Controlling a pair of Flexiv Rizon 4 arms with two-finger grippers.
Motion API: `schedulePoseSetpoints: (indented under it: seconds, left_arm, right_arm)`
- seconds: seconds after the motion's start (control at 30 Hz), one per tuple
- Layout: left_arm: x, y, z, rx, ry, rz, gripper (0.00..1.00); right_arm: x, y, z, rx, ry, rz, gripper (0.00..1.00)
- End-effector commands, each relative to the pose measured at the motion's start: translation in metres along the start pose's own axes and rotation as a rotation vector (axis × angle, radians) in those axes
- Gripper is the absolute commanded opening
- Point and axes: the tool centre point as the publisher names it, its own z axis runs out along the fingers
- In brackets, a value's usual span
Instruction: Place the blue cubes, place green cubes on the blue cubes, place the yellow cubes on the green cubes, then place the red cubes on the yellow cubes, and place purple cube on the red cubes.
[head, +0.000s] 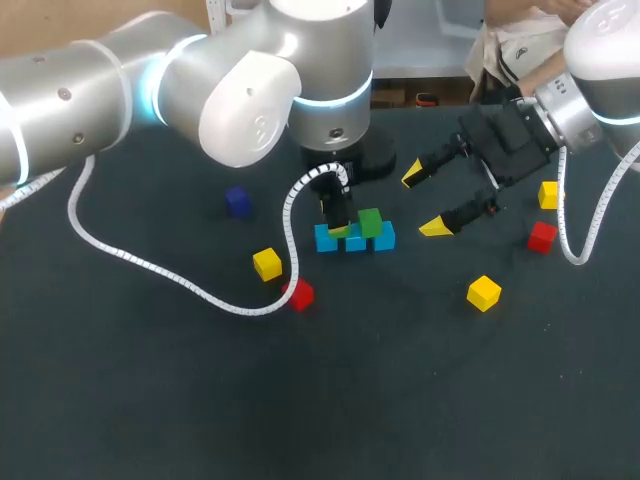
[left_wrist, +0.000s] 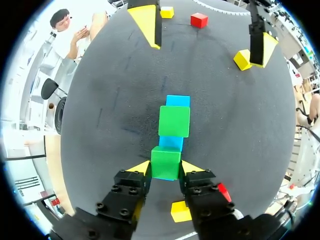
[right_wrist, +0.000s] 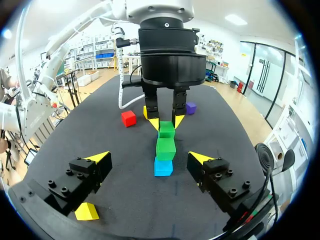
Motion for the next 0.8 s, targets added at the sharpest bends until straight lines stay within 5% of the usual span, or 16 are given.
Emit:
schedulePoseSetpoints:
  seconds: [0.03, 0.63, 0.7, 0.8]
  left_arm:
    - [-0.0022, 0.0008, -0.0001, 0.0, 0.007, 0.003, 0.0]
    - [-0.0024, -0.0013, 0.0013, 0.003, 0.012, -0.003, 0.0]
    - [-0.0023, -0.0013, 0.0014, 0.004, 0.012, -0.005, 0.04]
    - [-0.0025, -0.0012, 0.0016, 0.006, 0.013, -0.007, 0.43]
  right_arm:
    - [0.0002, 0.0001, 0.0001, 0.001, -0.001, -0.001, 1.0]
    - [0.0002, 0.0001, 0.0001, 0.001, -0.001, -0.001, 1.0]
    - [0.0002, 0.0001, 0.0001, 0.001, -0.001, -0.001, 1.0]
    - [0.0002, 0.0001, 0.0001, 0.001, -0.001, -0.001, 1.0]
